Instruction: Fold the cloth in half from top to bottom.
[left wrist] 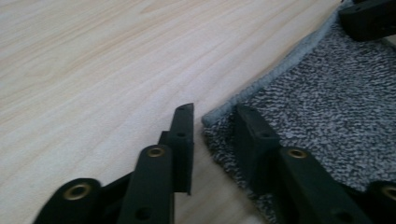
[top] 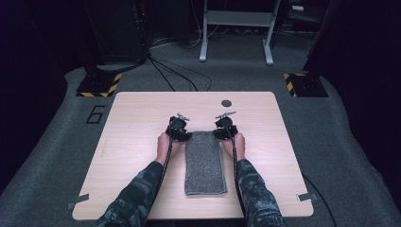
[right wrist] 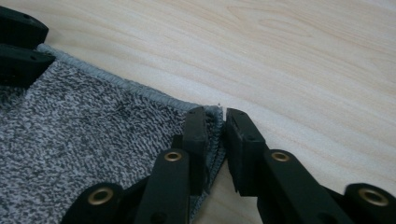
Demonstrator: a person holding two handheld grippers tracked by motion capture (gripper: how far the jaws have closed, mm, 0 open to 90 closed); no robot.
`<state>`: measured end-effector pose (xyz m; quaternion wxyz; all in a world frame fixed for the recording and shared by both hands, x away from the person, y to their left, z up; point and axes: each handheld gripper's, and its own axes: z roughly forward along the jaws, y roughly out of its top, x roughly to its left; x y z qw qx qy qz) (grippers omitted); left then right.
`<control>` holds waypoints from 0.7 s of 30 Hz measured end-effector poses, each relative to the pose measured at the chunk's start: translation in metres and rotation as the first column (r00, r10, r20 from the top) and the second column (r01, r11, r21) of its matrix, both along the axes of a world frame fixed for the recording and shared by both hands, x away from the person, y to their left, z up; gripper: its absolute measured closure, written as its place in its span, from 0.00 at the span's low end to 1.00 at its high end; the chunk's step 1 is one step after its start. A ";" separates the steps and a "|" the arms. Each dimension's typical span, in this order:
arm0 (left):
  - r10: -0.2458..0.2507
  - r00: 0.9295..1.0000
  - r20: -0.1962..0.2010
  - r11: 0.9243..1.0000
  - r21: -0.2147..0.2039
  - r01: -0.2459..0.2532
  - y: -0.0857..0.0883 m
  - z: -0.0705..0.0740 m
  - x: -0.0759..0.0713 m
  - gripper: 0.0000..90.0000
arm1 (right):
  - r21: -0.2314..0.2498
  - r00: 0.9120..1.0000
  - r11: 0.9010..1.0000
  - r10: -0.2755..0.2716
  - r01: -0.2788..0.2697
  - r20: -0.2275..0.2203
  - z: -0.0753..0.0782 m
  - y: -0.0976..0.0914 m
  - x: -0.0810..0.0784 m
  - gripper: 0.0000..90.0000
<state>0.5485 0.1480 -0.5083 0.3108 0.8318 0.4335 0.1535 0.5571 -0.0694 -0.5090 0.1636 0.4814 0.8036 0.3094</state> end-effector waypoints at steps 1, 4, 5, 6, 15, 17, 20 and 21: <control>-0.004 1.000 -0.003 1.000 -0.006 0.004 0.000 0.000 -0.001 0.81 | -0.001 1.000 1.000 0.005 -0.005 0.003 0.000 0.000 0.000 0.91; -0.002 1.000 -0.010 0.999 -0.037 0.002 0.001 -0.001 0.000 0.89 | 0.018 1.000 1.000 0.000 0.000 -0.001 -0.001 0.000 0.000 0.95; -0.004 1.000 -0.012 0.999 -0.046 0.003 0.002 -0.002 0.000 0.91 | 0.020 1.000 1.000 0.001 0.000 -0.009 0.000 -0.001 0.000 0.95; 0.004 1.000 -0.012 0.998 -0.055 -0.004 0.003 -0.002 0.000 0.93 | 0.031 1.000 1.000 0.000 0.000 -0.010 -0.001 -0.001 0.000 0.96; 0.011 1.000 -0.007 0.998 -0.070 -0.011 0.004 -0.003 -0.001 0.97 | 0.102 1.000 0.995 -0.014 0.016 -0.024 -0.003 -0.007 -0.001 0.98; 0.017 1.000 -0.018 0.996 -0.086 -0.019 0.005 -0.003 -0.001 0.97 | 0.108 1.000 0.994 -0.017 0.019 -0.025 -0.003 -0.007 0.000 0.99; 0.022 1.000 -0.016 0.996 -0.090 -0.024 0.005 -0.003 -0.001 0.97 | 0.094 1.000 0.996 -0.002 0.004 -0.023 -0.001 -0.008 0.000 0.99; 0.024 1.000 -0.011 0.996 -0.088 -0.025 0.006 -0.002 -0.001 0.97 | 0.096 1.000 0.995 -0.004 0.005 -0.015 0.000 -0.008 -0.001 0.99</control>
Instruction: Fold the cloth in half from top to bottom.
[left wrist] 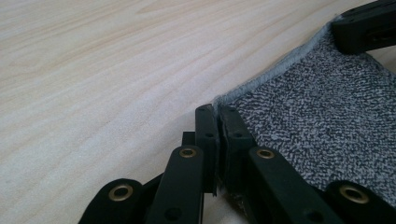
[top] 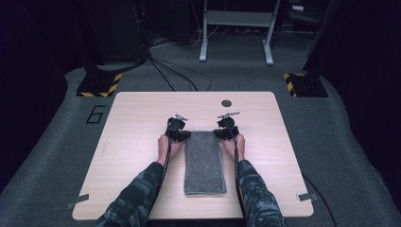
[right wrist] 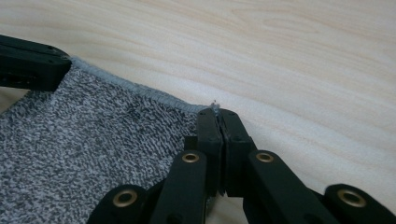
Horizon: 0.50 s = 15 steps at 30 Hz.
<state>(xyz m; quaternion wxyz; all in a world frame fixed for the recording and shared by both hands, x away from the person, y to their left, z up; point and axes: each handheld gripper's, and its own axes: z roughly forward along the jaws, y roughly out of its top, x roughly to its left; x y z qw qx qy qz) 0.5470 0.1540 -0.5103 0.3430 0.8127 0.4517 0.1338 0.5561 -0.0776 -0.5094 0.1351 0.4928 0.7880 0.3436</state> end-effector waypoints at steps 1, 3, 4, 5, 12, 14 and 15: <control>-0.001 1.000 0.002 1.000 0.001 0.001 0.001 0.001 0.000 0.97 | 0.017 1.000 1.000 -0.006 0.006 0.008 0.002 -0.001 -0.001 0.99; 0.003 1.000 0.018 1.000 -0.018 -0.003 0.001 0.004 -0.002 0.97 | 0.020 1.000 1.000 -0.008 0.008 0.028 0.007 -0.003 -0.003 0.99; 0.008 1.000 0.027 1.000 -0.024 -0.007 0.001 0.006 -0.004 0.97 | 0.022 0.999 1.000 -0.002 0.001 0.043 0.010 -0.004 -0.004 0.99; 0.000 0.999 0.037 1.000 -0.019 0.001 0.002 0.008 -0.004 0.97 | 0.021 0.998 1.000 0.004 -0.006 0.058 0.013 -0.005 -0.005 0.99; -0.009 0.995 0.095 1.000 -0.022 0.011 0.007 0.025 -0.010 0.97 | 0.041 0.992 0.999 0.022 -0.027 0.122 0.034 -0.008 -0.014 0.99; -0.008 0.994 0.108 1.000 -0.024 0.011 0.008 0.030 -0.011 0.97 | 0.050 0.990 0.998 0.027 -0.034 0.135 0.038 -0.007 -0.015 0.99; -0.010 0.993 0.116 0.999 -0.029 0.013 0.009 0.031 -0.011 0.97 | 0.043 0.988 0.998 0.034 -0.041 0.151 0.041 -0.008 -0.016 0.99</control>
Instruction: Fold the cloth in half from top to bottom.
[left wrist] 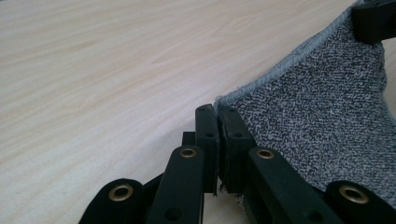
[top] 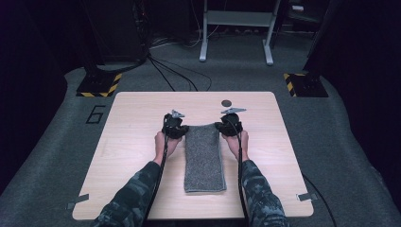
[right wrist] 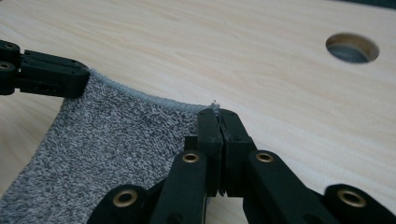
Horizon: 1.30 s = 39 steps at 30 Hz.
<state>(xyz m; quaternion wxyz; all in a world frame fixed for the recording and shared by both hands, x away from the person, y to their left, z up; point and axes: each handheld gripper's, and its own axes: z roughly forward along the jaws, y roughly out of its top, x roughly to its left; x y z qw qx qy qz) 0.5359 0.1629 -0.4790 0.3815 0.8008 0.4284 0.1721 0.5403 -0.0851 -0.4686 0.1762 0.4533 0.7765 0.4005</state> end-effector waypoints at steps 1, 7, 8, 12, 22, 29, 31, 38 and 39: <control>0.002 1.000 0.005 1.000 0.001 -0.002 0.001 0.002 0.000 0.97 | 0.003 1.000 1.000 0.003 -0.003 0.003 0.001 0.000 -0.001 0.99; 0.001 0.999 0.046 1.000 -0.004 -0.001 0.002 0.015 -0.002 0.97 | 0.017 0.999 1.000 0.008 -0.009 0.043 0.010 0.000 -0.004 0.99; 0.000 0.999 0.054 1.000 -0.004 0.000 0.002 0.016 -0.002 0.97 | 0.021 0.999 1.000 0.011 -0.012 0.044 0.013 0.000 -0.004 0.99; -0.001 0.997 0.075 1.000 -0.021 0.002 0.003 0.025 -0.003 0.97 | 0.033 0.997 0.999 0.016 -0.019 0.076 0.026 -0.002 -0.006 0.99; -0.008 0.991 0.137 1.000 -0.015 0.011 0.003 0.043 -0.010 0.97 | 0.031 0.989 0.999 0.032 -0.037 0.145 0.046 -0.003 -0.015 0.99; -0.022 0.985 0.169 1.000 -0.015 0.024 0.004 0.051 -0.015 0.97 | 0.019 0.983 0.998 0.050 -0.054 0.175 0.051 -0.003 -0.024 0.99; -0.022 0.984 0.178 1.000 -0.014 0.025 0.004 0.053 -0.016 0.97 | 0.026 0.983 0.998 0.045 -0.051 0.177 0.052 -0.004 -0.025 0.99; -0.019 0.980 0.200 0.999 -0.024 0.025 0.004 0.063 -0.013 0.97 | 0.021 0.975 0.998 0.047 -0.053 0.216 0.061 -0.004 -0.024 0.99; -0.023 0.979 0.201 0.999 -0.022 0.028 0.005 0.064 -0.014 0.97 | 0.025 0.975 0.998 0.047 -0.054 0.218 0.062 -0.005 -0.025 0.99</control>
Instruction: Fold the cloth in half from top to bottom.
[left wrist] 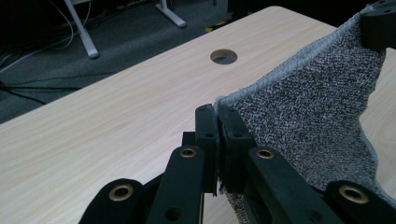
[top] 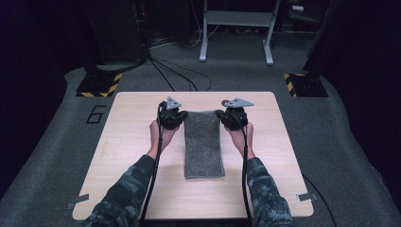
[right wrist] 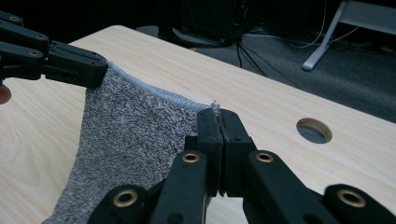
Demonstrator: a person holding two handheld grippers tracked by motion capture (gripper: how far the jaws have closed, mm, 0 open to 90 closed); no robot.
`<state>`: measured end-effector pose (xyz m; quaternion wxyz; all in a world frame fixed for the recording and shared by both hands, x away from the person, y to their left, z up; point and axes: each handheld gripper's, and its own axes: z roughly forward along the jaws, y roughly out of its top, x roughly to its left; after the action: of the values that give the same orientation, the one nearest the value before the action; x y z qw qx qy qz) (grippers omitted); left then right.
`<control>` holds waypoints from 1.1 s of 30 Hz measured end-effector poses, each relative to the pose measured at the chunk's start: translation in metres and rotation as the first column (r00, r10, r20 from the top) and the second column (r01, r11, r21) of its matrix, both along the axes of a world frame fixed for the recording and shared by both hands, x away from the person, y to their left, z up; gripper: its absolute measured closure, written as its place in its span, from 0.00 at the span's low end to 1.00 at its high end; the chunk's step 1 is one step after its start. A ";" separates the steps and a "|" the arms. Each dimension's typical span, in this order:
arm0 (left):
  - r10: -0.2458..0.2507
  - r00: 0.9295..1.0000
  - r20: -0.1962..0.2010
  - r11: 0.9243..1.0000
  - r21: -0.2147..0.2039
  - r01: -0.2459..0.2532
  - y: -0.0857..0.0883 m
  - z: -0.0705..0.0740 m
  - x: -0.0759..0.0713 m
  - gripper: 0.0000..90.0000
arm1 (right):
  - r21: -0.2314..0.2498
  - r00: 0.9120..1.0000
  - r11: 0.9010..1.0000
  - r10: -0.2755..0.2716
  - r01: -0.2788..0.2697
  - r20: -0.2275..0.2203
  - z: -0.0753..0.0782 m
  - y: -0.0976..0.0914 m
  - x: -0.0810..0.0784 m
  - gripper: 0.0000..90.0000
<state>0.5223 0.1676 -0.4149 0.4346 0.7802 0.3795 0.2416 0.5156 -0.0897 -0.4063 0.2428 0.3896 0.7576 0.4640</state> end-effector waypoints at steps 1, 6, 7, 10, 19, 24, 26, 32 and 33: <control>0.000 1.000 0.000 1.000 -0.008 0.000 0.000 0.000 -0.001 0.97 | -0.001 1.000 1.000 0.002 -0.002 0.002 0.000 0.000 -0.001 0.99; -0.024 1.000 0.002 1.000 -0.007 0.024 0.002 -0.002 -0.011 0.97 | -0.018 1.000 1.000 0.016 -0.016 0.006 -0.003 0.000 -0.011 0.99; -0.032 0.999 -0.005 0.999 -0.003 0.032 0.002 -0.002 -0.014 0.97 | -0.020 1.000 1.000 0.022 -0.022 0.014 -0.004 -0.001 -0.014 0.99; -0.045 0.999 -0.002 0.999 -0.001 0.045 0.004 -0.004 -0.020 0.97 | -0.027 0.999 0.999 0.035 -0.034 0.011 -0.007 -0.002 -0.022 0.99; -0.088 0.996 -0.030 0.996 -0.003 0.088 0.006 -0.017 -0.043 0.97 | -0.031 0.998 0.998 0.057 -0.058 -0.008 -0.021 -0.006 -0.047 0.99; -0.105 0.993 -0.056 0.994 0.011 0.106 0.004 -0.028 -0.055 0.96 | -0.030 0.997 0.997 0.068 -0.068 -0.023 -0.030 -0.009 -0.057 0.99; -0.121 0.990 -0.075 0.993 0.008 0.122 0.004 -0.031 -0.059 0.96 | -0.047 0.997 0.997 0.067 -0.068 -0.031 -0.036 -0.009 -0.062 0.99; -0.133 0.986 -0.103 0.991 0.017 0.135 0.001 -0.041 -0.068 0.96 | -0.061 0.996 0.995 0.073 -0.076 -0.055 -0.047 -0.010 -0.073 0.98; -0.129 0.986 -0.103 0.991 0.016 0.131 0.001 -0.043 -0.069 0.96 | -0.062 0.996 0.995 0.074 -0.077 -0.055 -0.048 -0.010 -0.074 0.99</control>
<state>0.4532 0.1683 -0.4579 0.4207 0.8194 0.3467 0.1771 0.4411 -0.1000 -0.4541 0.2173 0.3647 0.7924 0.4381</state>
